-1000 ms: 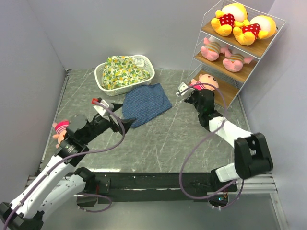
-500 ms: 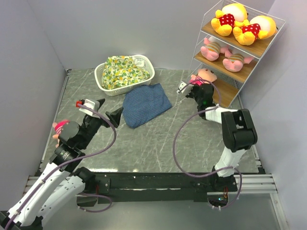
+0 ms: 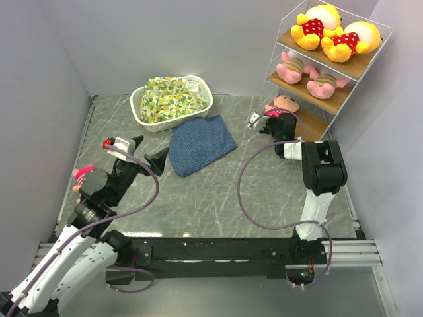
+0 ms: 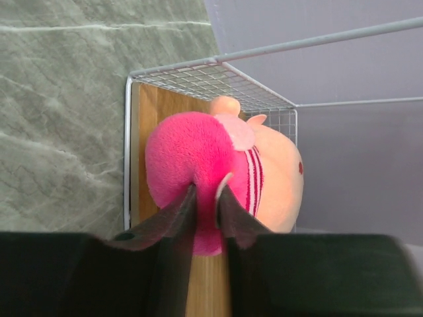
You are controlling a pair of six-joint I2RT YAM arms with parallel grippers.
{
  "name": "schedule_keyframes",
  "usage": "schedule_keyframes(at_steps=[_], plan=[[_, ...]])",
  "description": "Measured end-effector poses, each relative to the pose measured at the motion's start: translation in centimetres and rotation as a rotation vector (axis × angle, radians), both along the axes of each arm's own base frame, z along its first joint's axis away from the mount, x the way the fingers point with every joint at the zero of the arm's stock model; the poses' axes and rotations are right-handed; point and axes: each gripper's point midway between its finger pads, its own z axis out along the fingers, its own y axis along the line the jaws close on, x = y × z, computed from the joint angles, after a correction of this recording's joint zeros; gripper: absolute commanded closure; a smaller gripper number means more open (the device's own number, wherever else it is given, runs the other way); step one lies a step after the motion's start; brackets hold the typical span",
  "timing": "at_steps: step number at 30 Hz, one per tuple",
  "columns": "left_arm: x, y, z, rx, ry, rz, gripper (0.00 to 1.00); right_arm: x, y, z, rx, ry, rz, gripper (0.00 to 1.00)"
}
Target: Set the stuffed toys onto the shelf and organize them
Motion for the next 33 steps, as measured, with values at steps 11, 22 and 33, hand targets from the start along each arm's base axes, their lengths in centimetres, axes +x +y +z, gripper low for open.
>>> schedule_keyframes(at_steps=[11, 22, 33], plan=[[-0.1, 0.1, 0.1, 0.000, -0.005, 0.000, 0.04, 0.7, -0.2, -0.1, 0.004, 0.009, 0.023, 0.41], [-0.1, 0.2, -0.3, 0.007, -0.005, 0.003, 0.04, 0.7, -0.4, -0.1, 0.025, 0.030, 0.026, 0.25], [0.0, 0.8, -0.3, 0.002, -0.005, 0.037, 0.04, -0.1, 0.0, -1.1, 0.041, 0.116, 0.040, 0.30]])
